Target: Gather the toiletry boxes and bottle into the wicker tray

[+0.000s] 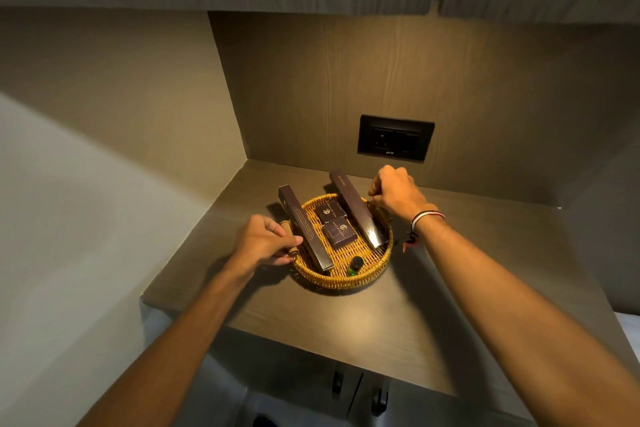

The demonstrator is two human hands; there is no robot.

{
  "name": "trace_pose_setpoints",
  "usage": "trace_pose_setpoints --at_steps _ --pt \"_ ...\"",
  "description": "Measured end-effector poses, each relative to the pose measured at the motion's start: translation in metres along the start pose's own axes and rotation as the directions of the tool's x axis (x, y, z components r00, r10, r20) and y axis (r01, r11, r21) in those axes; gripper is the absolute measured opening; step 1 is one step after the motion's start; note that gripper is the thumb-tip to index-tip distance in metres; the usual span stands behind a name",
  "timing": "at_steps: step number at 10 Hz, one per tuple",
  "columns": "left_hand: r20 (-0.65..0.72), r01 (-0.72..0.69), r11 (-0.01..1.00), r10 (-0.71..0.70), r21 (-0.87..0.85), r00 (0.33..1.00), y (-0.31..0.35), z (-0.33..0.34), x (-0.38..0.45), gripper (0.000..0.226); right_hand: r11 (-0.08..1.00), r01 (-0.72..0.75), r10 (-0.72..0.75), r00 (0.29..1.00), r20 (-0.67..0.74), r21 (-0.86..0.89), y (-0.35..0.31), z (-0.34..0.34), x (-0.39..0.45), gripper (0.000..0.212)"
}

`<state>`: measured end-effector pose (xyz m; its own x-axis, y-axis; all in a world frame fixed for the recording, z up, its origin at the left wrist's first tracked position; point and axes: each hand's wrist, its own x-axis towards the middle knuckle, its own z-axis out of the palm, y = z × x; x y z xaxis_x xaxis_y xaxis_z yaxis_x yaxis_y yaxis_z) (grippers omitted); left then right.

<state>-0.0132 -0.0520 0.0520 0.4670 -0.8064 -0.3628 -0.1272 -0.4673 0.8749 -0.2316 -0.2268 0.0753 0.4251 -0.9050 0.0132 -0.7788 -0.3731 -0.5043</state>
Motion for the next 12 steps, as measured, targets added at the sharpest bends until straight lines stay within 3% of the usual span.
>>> trace_pose_setpoints --at_steps 4,8,9,10,11,12 --pt "-0.044 -0.291 0.928 0.309 0.231 0.95 0.016 0.015 0.023 0.02 0.981 -0.183 0.181 0.983 0.032 0.064 0.027 -0.021 -0.037 0.011" --pt "-0.011 -0.4 0.875 0.419 0.273 0.908 0.014 0.021 0.023 0.019 0.965 -0.216 0.223 0.974 -0.031 0.148 0.017 -0.023 -0.075 0.014" --pt "0.004 -0.43 0.834 0.457 0.345 0.889 0.014 0.018 0.008 0.029 0.975 -0.21 0.212 0.977 -0.02 0.068 0.011 -0.018 -0.09 0.044" --pt "0.052 -0.443 0.778 0.472 0.446 0.88 0.011 0.018 -0.001 0.049 0.977 -0.214 0.214 0.976 -0.028 -0.004 0.008 -0.013 -0.099 0.064" --pt "0.082 -0.48 0.58 0.579 0.659 0.811 0.012 0.015 -0.02 0.07 0.967 -0.17 0.143 0.978 -0.149 -0.19 -0.002 -0.006 -0.116 0.087" --pt "0.088 -0.501 0.433 0.684 0.75 0.724 0.019 0.009 -0.035 0.078 0.939 -0.15 0.068 0.963 -0.261 -0.308 -0.014 -0.009 -0.129 0.096"
